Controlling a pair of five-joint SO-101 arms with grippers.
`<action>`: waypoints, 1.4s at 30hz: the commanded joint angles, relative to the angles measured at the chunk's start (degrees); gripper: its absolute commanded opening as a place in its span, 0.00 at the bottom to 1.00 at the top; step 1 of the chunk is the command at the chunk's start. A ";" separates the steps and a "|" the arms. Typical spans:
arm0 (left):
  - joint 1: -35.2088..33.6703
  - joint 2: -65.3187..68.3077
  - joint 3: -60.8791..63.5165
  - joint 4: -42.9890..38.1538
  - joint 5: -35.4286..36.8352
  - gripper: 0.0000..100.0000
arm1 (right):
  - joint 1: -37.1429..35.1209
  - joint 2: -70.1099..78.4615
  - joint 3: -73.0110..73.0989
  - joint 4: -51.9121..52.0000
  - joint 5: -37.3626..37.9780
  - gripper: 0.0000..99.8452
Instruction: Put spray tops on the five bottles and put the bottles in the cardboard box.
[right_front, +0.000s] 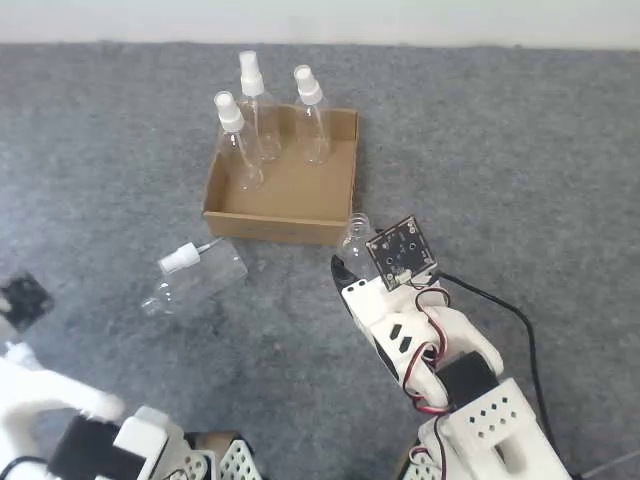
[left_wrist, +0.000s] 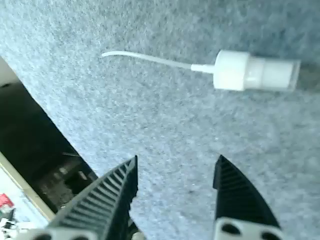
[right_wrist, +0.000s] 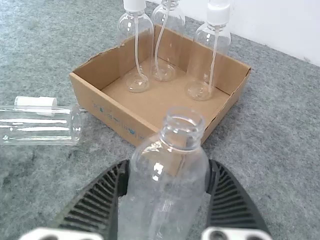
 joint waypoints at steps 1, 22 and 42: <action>0.18 -0.35 7.78 -17.49 -9.58 0.23 | 0.66 -1.54 0.18 -1.36 -0.18 0.10; 7.30 -0.53 20.97 -25.76 -15.21 0.23 | 0.84 -1.54 0.26 -1.98 -0.18 0.10; 17.05 -0.53 20.97 -17.85 -0.35 0.23 | 0.84 -1.54 0.26 -1.98 -0.18 0.10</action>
